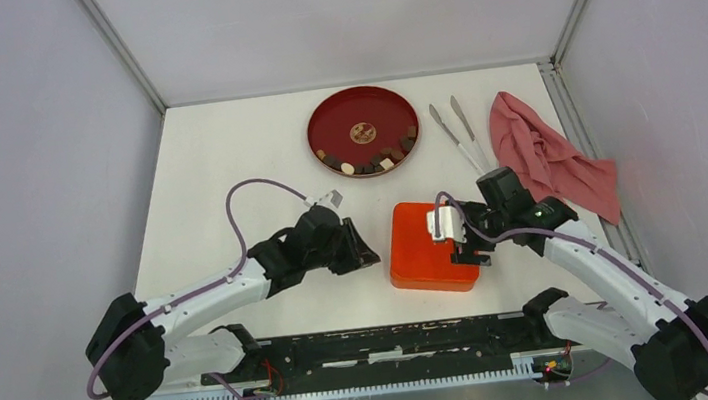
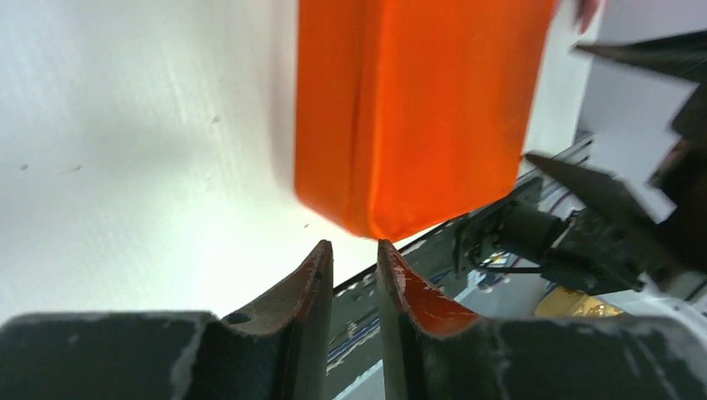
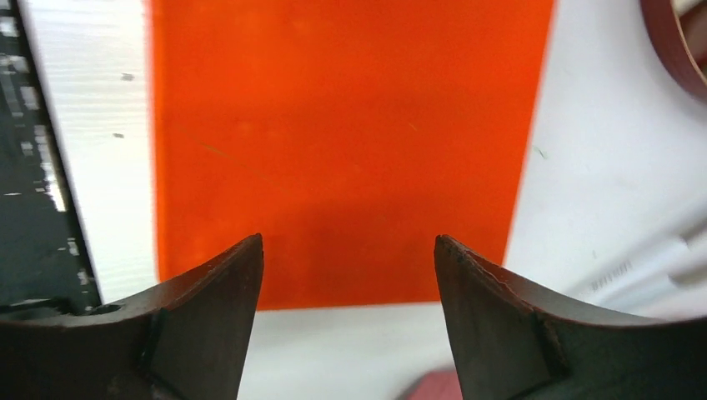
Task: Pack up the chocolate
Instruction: Adjust the packing box at the center of the board.
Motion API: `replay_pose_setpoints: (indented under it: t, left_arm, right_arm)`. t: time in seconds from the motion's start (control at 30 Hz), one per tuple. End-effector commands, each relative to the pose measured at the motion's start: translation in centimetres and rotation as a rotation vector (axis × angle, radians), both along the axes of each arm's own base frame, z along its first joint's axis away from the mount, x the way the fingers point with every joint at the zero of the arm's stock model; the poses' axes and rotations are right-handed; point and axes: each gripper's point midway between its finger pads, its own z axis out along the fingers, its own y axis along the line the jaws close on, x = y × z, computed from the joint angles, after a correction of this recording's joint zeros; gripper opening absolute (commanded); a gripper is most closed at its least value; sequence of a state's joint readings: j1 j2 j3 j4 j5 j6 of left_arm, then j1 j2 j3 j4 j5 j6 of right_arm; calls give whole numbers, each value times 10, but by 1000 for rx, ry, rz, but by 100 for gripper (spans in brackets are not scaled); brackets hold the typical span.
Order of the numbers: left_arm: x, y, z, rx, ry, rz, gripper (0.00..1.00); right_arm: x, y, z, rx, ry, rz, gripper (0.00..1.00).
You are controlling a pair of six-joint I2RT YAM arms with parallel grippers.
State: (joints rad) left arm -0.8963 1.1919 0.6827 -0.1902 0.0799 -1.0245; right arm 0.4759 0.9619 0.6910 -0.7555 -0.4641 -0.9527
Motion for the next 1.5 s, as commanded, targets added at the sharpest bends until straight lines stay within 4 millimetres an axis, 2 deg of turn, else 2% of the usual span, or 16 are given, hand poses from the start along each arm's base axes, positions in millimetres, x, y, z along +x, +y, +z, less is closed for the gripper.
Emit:
replay_pose_setpoints:
  t: [0.0, 0.1, 0.17, 0.27, 0.43, 0.57, 0.67, 0.73, 0.83, 0.93, 1.0, 1.07, 1.17, 1.27, 1.37, 1.47]
  left_arm:
    - [-8, 11, -12, 26, 11, 5, 32]
    - [-9, 8, -17, 33, 19, -9, 32]
    - [-11, 2, -21, 7, 34, -22, 32]
    - [-13, -6, -28, -18, 49, -30, 32]
    - [-13, -10, -39, 11, 70, -37, 32]
    - [-13, -20, -46, 22, 83, -61, 32]
    - [-8, -25, -48, 35, 81, -66, 32]
    - [-3, -29, -49, 47, 73, -64, 32]
    - [6, -31, -48, 67, 56, -48, 32]
    - [12, -27, -45, 89, 32, -20, 32]
    - [9, -21, -41, 83, 22, -11, 32]
    - [-2, -13, -34, 49, 2, -19, 33]
    - [-24, -8, -27, -19, -43, -87, 35]
    - [-41, -10, -18, -81, -114, -169, 36]
    - [-48, -18, 7, -160, -254, -230, 36]
    - [-45, -23, 54, -264, -466, -242, 37]
  right_arm:
    - [37, -25, 16, 6, -83, -202, 80]
    - [57, -54, 6, -42, -91, -356, 76]
    - [69, -69, -1, -72, -89, -435, 69]
    - [75, -76, -11, -92, -53, -468, 63]
    - [70, -62, -26, -64, 42, -415, 53]
    - [61, -25, -33, 47, 161, -315, 46]
    - [71, 7, -21, 143, 190, -257, 46]
    - [87, 24, -10, 183, 184, -237, 47]
    - [119, 24, 5, 131, 128, -254, 49]
    - [140, 2, 26, 49, 3, -277, 53]
    - [133, -3, 39, 37, -71, -215, 61]
    - [109, 7, 52, 88, -111, -65, 70]
    - [50, 39, 53, 219, -91, 221, 81]
    - [-8, 65, 42, 315, -148, 525, 90]
    - [-28, 73, 24, 306, -269, 657, 95]
    - [-28, 76, 9, 264, -270, 648, 92]
